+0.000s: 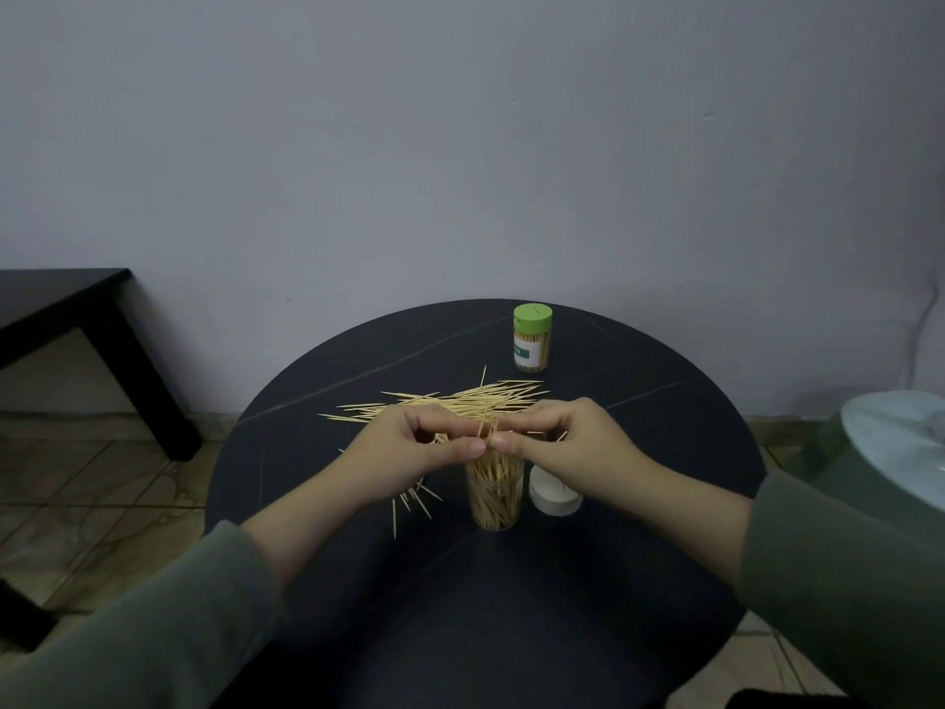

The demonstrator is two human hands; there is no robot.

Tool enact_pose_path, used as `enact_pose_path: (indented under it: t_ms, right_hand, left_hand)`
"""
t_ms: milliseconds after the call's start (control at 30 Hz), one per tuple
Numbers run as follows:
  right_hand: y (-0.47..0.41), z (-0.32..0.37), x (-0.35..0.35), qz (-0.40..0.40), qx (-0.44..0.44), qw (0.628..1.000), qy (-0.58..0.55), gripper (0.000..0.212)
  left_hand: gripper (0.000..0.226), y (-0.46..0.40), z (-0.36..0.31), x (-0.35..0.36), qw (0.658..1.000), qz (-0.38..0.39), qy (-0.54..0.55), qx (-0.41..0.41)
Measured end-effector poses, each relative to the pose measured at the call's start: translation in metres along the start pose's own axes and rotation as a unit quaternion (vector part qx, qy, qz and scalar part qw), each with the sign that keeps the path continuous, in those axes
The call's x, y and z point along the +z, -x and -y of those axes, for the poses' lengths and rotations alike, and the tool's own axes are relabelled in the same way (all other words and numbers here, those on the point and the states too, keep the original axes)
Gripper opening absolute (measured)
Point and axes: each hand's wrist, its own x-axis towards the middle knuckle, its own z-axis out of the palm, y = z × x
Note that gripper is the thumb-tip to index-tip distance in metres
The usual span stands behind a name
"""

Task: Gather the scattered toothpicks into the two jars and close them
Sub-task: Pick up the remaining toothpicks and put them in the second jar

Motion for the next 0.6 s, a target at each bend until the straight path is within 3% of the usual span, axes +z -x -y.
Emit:
enact_pose_path:
  t_ms: [133,267,333,500,600]
  right_hand:
    - [0.001,0.004,-0.011,0.025,-0.025,0.997,0.070,0.033]
    - [0.001,0.009,-0.020,0.119,0.003,0.973,0.196,0.086]
    - [0.002,0.010,-0.020,0.145,0.022,0.962,0.230,0.095]
    - [0.002,0.004,-0.010,0.133,0.006,0.962,0.239,0.077]
    - [-0.001,0.002,-0.008,0.119,-0.002,0.966,0.228,0.072]
  left_hand:
    - [0.034,0.003,-0.001,-0.004,0.997,-0.033,-0.052,0.037]
    - [0.046,0.005,0.000,-0.006,0.979,-0.050,-0.169,0.100]
    - [0.054,0.007,-0.003,-0.005,0.969,-0.037,-0.216,0.111]
    - [0.051,0.010,-0.014,0.002,0.935,0.046,-0.323,0.139]
    - [0.042,0.008,-0.012,-0.004,0.907,0.046,-0.371,0.193]
